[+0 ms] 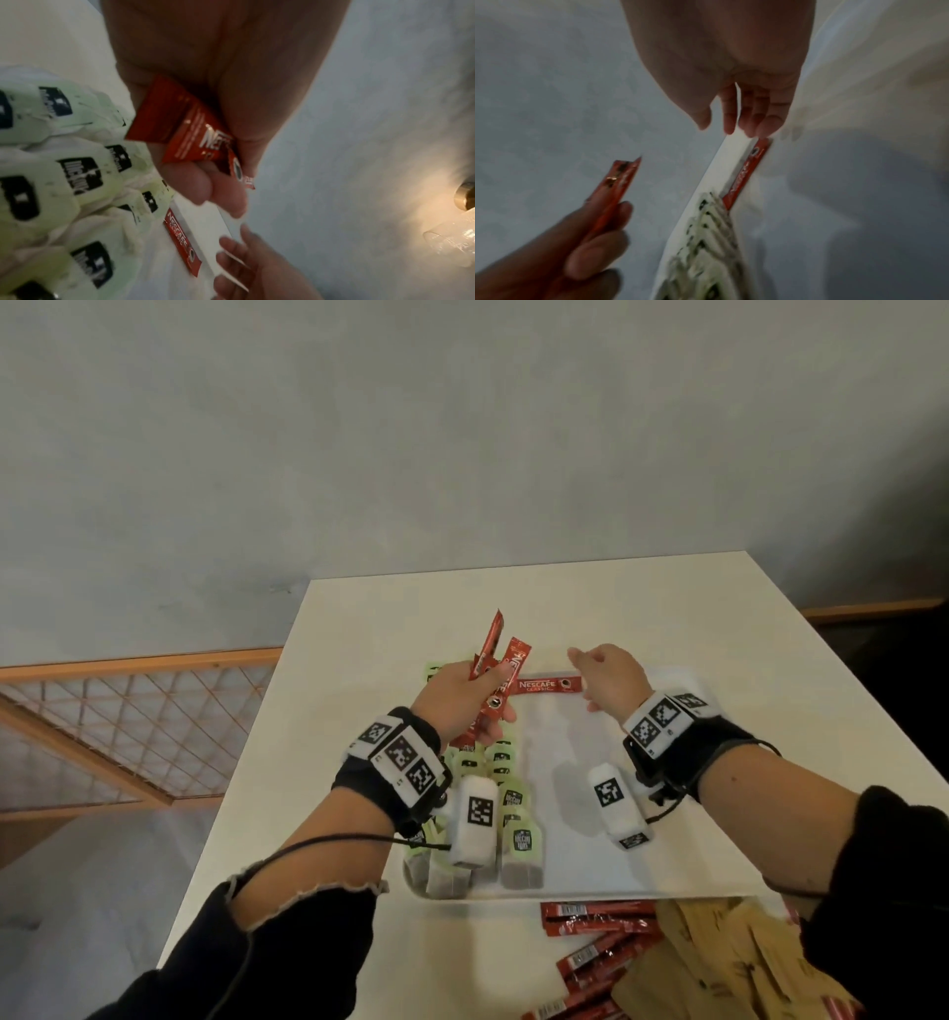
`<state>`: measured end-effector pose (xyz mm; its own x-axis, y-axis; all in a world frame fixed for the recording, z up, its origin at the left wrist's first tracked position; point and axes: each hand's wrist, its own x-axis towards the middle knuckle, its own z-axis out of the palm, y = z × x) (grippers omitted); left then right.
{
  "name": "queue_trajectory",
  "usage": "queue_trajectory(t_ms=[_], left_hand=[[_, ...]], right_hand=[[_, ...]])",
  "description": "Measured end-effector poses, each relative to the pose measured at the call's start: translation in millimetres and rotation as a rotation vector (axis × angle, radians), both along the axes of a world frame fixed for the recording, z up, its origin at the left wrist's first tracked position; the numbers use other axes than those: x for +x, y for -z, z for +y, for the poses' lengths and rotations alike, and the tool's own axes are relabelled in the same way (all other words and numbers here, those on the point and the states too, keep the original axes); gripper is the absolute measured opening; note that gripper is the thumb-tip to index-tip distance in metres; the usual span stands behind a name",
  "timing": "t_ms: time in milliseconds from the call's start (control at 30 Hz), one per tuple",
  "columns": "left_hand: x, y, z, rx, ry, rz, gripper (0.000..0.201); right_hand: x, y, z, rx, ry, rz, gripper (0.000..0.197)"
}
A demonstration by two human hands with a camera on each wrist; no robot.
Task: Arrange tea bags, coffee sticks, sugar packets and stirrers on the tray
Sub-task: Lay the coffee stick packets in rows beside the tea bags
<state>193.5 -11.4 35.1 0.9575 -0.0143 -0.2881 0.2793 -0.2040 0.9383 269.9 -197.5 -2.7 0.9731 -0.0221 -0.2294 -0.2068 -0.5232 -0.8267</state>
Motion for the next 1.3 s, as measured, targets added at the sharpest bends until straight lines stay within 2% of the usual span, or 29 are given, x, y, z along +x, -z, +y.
queue_trajectory(t_ms=[133,233,300,367,433,500,567,667,767,833,900,967,1033,1167,1300], left_hand=[[-3,-3,-15,0.030,0.019,-0.026,0.029],[-10,-5,-25,0.053,0.093,-0.039,0.033],[-14,-8,-28,0.104,0.072,-0.080,0.032],[-15,-12,-26,0.186,-0.054,-0.174,0.028],[-14,-18,-25,0.178,-0.161,-0.255,0.024],[-13,-23,-26,0.165,-0.150,-0.282,0.022],[-13,-25,-29,0.215,-0.105,-0.282,0.018],[-11,-24,-28,0.217,-0.151,-0.276,0.016],[-7,-19,-22,0.162,-0.218,-0.247,0.016],[-7,-15,-19,0.200,-0.183,-0.257,0.017],[-5,-10,-18,0.261,-0.156,-0.262,0.022],[-3,-8,-17,0.298,-0.185,-0.228,0.035],[-1,-10,-15,0.308,-0.215,-0.192,0.045],[2,-17,-14,0.221,-0.259,-0.193,0.033],[6,-11,-7,0.220,-0.282,-0.222,0.031]], right_hand=[[-21,-18,11,0.459,-0.154,0.132,0.039],[-29,-29,16,0.536,-0.286,0.114,0.033],[-32,-37,14,0.525,-0.297,0.062,0.026],[-35,-47,8,0.447,-0.328,0.008,0.018],[-39,-56,2,0.294,-0.463,-0.027,0.017],[-42,-60,-1,0.151,-0.596,-0.043,0.018],[-43,-61,-2,0.077,-0.635,-0.063,0.017],[-40,-63,-8,0.092,-0.555,-0.114,0.017],[-34,-62,-20,0.246,-0.394,-0.104,0.015],[-28,-58,-27,0.383,-0.318,-0.053,0.015],[-22,-53,-30,0.438,-0.277,-0.011,0.017],[-15,-43,-30,0.389,-0.249,0.033,0.019],[-9,-28,-29,0.233,-0.215,0.065,0.018],[3,8,-31,-0.060,-0.160,0.166,0.008],[6,23,-24,-0.149,-0.170,0.235,0.006]])
